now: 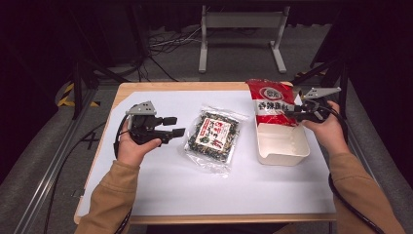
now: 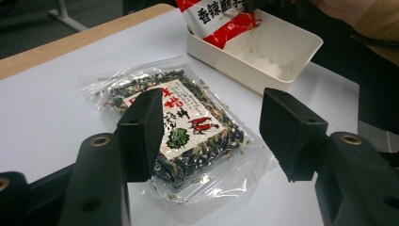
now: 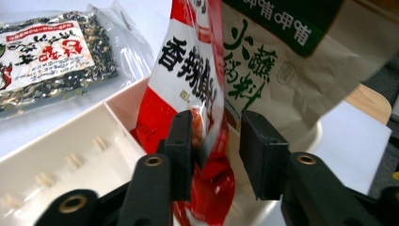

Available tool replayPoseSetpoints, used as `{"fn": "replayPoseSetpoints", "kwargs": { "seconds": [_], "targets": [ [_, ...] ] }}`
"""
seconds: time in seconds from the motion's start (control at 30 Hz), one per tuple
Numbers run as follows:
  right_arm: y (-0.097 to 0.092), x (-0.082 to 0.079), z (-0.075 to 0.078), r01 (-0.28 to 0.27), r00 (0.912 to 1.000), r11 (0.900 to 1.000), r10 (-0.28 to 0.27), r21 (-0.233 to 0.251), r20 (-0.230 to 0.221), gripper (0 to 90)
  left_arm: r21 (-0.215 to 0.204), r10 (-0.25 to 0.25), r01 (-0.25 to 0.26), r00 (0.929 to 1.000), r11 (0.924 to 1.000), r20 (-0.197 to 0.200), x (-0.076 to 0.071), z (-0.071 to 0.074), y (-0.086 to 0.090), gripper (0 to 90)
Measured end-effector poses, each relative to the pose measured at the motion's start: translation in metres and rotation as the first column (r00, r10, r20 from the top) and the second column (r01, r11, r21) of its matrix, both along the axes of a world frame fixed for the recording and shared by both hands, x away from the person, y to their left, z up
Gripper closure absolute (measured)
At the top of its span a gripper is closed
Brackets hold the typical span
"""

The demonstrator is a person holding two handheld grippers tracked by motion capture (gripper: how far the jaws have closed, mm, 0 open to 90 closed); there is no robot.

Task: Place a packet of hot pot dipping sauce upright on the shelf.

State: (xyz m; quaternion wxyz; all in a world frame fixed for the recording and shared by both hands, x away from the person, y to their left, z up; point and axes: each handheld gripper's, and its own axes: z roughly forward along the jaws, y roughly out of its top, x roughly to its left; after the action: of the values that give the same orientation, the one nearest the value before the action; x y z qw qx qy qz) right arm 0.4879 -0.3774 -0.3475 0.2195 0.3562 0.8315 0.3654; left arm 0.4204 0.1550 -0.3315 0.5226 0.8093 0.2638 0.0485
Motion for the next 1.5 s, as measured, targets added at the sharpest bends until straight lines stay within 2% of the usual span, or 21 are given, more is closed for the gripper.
{"fn": "replayPoseSetpoints", "kwargs": {
  "seconds": [0.03,0.1,0.17,0.3,0.47,0.57,0.73,0.87,0.9,0.93,1.03,1.07,1.1,1.17,1.27,1.37,1.4,1.5],
  "targets": [
    [-0.001,-0.001,0.001,-0.001,0.9999,1.0000,0.001,0.001,-0.011,61.3,0.000,-0.001,0.001,1.0000,1.0000,0.003,0.000,0.000,-0.001,41.1],
    [-0.003,-0.003,0.000,-0.008,0.9993,0.9992,0.006,-0.039,-0.038,61.7,0.000,-0.002,0.002,1.0000,1.0000,0.000,0.000,0.000,-0.002,41.1],
    [-0.003,-0.005,-0.005,-0.026,0.9973,0.9961,0.020,-0.084,-0.071,66.1,0.002,-0.009,0.009,1.0000,1.0000,0.005,0.000,0.001,-0.003,41.1],
    [-0.004,-0.007,-0.007,-0.018,0.9986,0.9956,0.014,-0.091,-0.050,70.3,0.004,-0.011,0.011,0.9999,0.9999,0.000,0.001,0.000,-0.005,41.2],
    [0.001,-0.003,-0.008,0.006,0.9994,0.9911,-0.010,-0.133,-0.032,71.4,0.005,-0.016,0.016,0.9999,0.9999,0.003,0.002,0.000,-0.005,41.2],
    [0.006,0.001,-0.012,0.022,0.9992,0.9817,-0.028,-0.189,-0.029,71.8,0.000,-0.011,0.011,0.9999,0.9999,0.002,0.001,0.000,-0.005,41.2],
    [0.018,0.006,-0.016,0.028,0.9969,0.9590,-0.048,-0.282,-0.063,71.5,-0.001,-0.012,0.012,0.9999,0.9999,0.003,0.001,0.000,-0.003,41.2],
    [0.018,0.006,-0.013,0.040,0.9946,0.9665,-0.063,-0.253,-0.082,68.2,-0.003,-0.011,0.011,0.9999,0.9999,0.006,0.000,0.001,-0.001,41.2],
    [0.015,0.005,-0.009,0.060,0.9933,0.9778,-0.078,-0.201,-0.085,62.3,-0.004,-0.010,0.010,0.9999,0.9999,0.004,0.000,0.001,-0.001,41.2],
    [0.014,0.005,-0.007,0.071,0.9931,0.9820,-0.086,-0.175,-0.080,59.7,-0.007,-0.007,0.007,1.0000,1.0000,0.002,0.000,0.001,-0.001,41.2],
    [0.011,0.003,0.001,0.081,0.9954,0.9907,-0.086,-0.110,-0.043,58.1,-0.006,-0.007,0.007,1.0000,1.0000,0.003,0.000,0.001,-0.001,41.2],
    [0.011,0.003,0.002,0.080,0.9959,0.9911,-0.084,-0.107,-0.034,58.7,-0.005,-0.010,0.010,0.9999,0.9999,0.003,0.000,0.001,-0.001,41.2],
    [0.011,0.002,0.004,0.082,0.9962,0.9906,-0.085,-0.110,-0.018,61.5,-0.005,-0.009,0.009,1.0000,0.9999,0.002,0.000,0.001,-0.002,41.2],
    [0.011,0.002,0.004,0.072,0.9973,0.9867,-0.073,-0.146,0.003,75.4,-0.005,-0.012,0.012,0.9999,0.9999,-0.002,0.000,0.001,-0.003,41.2],
    [0.011,0.001,0.002,0.047,0.9987,0.9889,-0.050,-0.141,-0.013,79.3,0.000,-0.013,0.013,0.9999,0.9999,-0.002,0.002,0.000,-0.003,41.1],
    [0.015,0.001,-0.003,0.038,0.9989,0.9789,-0.043,-0.201,-0.020,81.4,0.000,-0.013,0.013,0.9999,0.9999,-0.004,0.002,-0.001,-0.005,41.2],
    [0.015,0.001,-0.003,0.038,0.9989,0.9789,-0.043,-0.201,-0.020,81.4,0.000,-0.013,0.013,0.9999,0.9999,-0.004,0.002,-0.001,-0.005,41.2],
    [0.020,0.002,-0.006,0.045,0.9980,0.9677,-0.055,-0.248,-0.031,81.9,0.001,-0.015,0.015,0.9999,0.9999,-0.002,0.001,0.000,-0.005,41.2]
  ]
}}
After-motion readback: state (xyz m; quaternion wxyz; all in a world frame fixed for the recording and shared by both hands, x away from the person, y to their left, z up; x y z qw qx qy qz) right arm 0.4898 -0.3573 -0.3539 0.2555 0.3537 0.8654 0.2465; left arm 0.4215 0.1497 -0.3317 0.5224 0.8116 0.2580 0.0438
